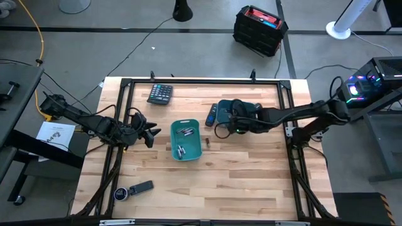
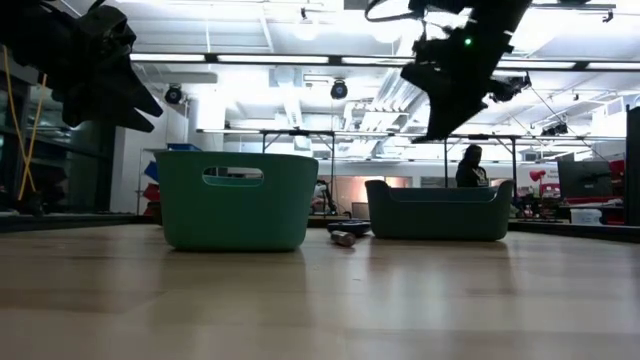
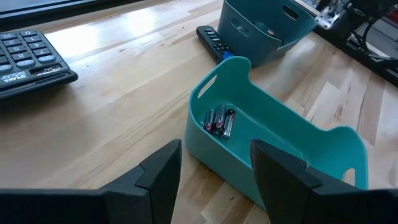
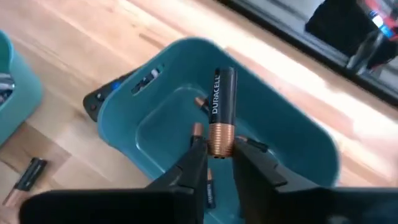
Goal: Sort batteries
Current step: Put the black battery into the blue bin
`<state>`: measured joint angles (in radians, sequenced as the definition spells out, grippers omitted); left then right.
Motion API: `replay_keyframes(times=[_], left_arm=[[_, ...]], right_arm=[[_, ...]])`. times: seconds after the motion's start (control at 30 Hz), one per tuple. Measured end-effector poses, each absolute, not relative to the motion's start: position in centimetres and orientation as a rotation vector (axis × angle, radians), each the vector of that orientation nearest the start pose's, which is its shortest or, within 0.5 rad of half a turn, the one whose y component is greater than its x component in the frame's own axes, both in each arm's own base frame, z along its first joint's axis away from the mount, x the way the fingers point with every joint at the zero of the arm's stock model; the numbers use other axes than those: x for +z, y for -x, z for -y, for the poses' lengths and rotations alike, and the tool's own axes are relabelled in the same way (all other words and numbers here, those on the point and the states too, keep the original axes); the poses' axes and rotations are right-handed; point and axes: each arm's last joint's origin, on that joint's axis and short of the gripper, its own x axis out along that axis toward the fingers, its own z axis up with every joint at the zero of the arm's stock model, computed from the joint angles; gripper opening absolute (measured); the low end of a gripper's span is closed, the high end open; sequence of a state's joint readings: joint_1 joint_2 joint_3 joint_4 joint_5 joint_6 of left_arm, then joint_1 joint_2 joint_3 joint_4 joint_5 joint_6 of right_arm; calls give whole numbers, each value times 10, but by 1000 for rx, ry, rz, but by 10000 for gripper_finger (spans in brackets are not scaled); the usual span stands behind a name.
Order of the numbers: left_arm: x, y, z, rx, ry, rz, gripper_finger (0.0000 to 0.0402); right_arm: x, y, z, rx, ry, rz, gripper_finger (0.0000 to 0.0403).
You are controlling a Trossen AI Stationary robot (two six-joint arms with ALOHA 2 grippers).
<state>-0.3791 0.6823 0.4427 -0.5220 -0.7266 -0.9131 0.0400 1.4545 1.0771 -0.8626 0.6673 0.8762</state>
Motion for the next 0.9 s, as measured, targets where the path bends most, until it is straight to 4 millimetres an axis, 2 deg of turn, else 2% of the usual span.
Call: replay_keyframes(times=[0.17, 0.3, 0.4, 0.5, 0.67, 0.9], left_arm=[[208, -130, 31, 585, 470, -441, 181], [208, -130, 31, 585, 472, -440, 181], [208, -130, 31, 582, 474, -441, 181], [209, -130, 31, 582, 475, -440, 181], [208, -130, 31, 585, 487, -437, 181], [209, -130, 31, 587, 498, -435, 181]], right_arm=[[249, -275, 17, -952, -368, -798, 133], [252, -280, 15, -898, -424, -759, 182], [255, -295, 1, -698, -515, -710, 200], [251, -315, -25, -468, -510, -685, 203], [209, -337, -56, -424, -514, -754, 204], [145, -358, -67, -544, -555, -858, 204]])
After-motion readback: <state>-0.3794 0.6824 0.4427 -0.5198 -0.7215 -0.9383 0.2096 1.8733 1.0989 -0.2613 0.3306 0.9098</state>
